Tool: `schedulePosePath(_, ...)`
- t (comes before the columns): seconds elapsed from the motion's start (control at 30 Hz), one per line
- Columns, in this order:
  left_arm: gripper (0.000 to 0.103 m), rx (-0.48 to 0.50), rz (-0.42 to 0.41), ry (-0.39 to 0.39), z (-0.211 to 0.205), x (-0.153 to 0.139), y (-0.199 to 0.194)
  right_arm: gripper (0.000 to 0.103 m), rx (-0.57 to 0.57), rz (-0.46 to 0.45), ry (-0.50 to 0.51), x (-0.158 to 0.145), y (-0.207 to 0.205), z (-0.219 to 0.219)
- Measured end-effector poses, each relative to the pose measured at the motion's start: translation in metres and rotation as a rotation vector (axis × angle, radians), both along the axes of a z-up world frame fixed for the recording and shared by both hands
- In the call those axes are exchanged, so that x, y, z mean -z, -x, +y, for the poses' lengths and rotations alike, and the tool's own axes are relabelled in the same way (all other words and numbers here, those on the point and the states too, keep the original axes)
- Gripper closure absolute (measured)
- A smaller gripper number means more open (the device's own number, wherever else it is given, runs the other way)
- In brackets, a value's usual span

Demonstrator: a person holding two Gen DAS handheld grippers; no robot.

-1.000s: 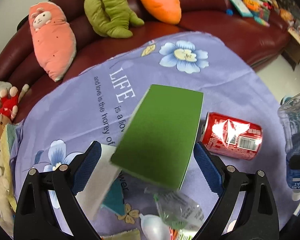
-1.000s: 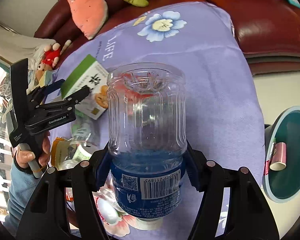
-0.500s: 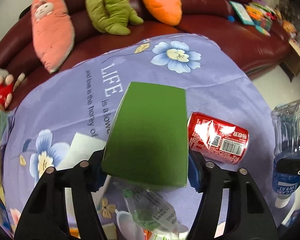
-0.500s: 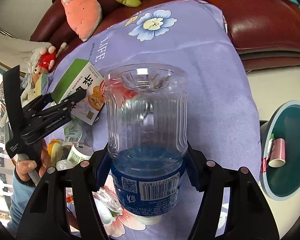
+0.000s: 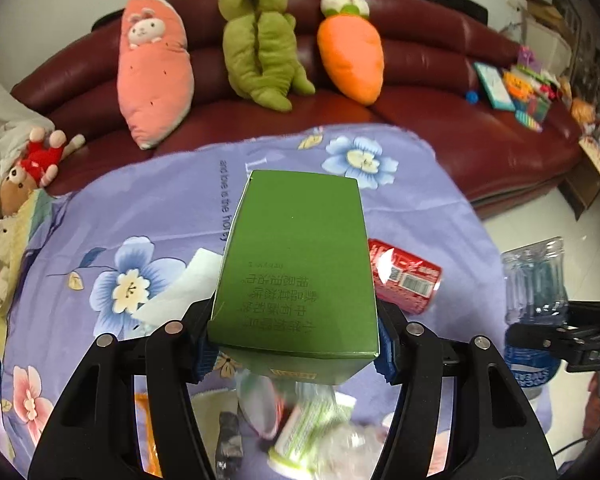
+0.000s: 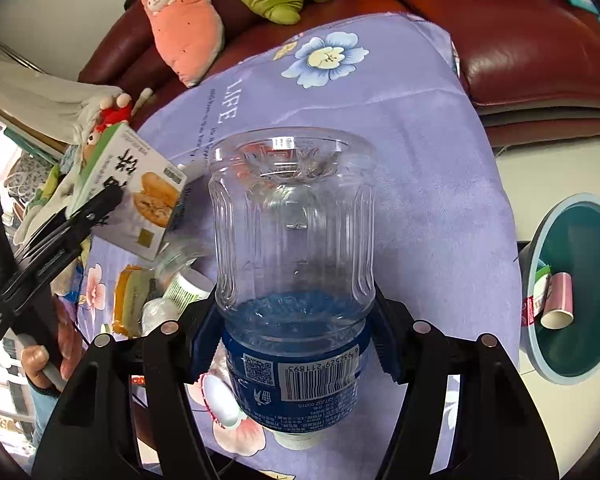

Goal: Collect trash
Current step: 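Carry the water bottle and green box over the teal bin with both tools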

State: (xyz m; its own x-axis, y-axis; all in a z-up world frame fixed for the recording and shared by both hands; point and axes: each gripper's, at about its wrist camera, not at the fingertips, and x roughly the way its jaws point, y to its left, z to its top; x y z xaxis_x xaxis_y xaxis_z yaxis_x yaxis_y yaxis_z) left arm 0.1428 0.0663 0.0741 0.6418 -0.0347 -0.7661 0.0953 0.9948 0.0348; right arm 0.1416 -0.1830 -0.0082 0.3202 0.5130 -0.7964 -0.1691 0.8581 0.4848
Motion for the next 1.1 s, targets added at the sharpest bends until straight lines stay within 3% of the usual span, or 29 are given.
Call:
schedulePosePath(0.27, 0.042, -0.026, -0.069, 0.057, -0.005, -0.033, 0.041, 0.041, 0.005, -0.022, -0.030, -0.006, 0.017, -0.018)
schedulePosePath(0.57, 0.042, 0.068, -0.111, 0.096, -0.058, -0.057, 0.066, 0.041, 0.087, -0.051, -0.095, -0.010, 0.033, -0.071)
schedulePosePath(0.83, 0.042, 0.236, -0.050, 0.131, -0.135, -0.036, 0.065, 0.041, 0.299, -0.080, -0.153, -0.007, 0.064, -0.171)
schedulePosePath(1.1, 0.042, 0.377, 0.045, 0.130, -0.222, 0.001, 0.057, 0.041, 0.523, -0.062, -0.146, 0.025, 0.094, -0.269)
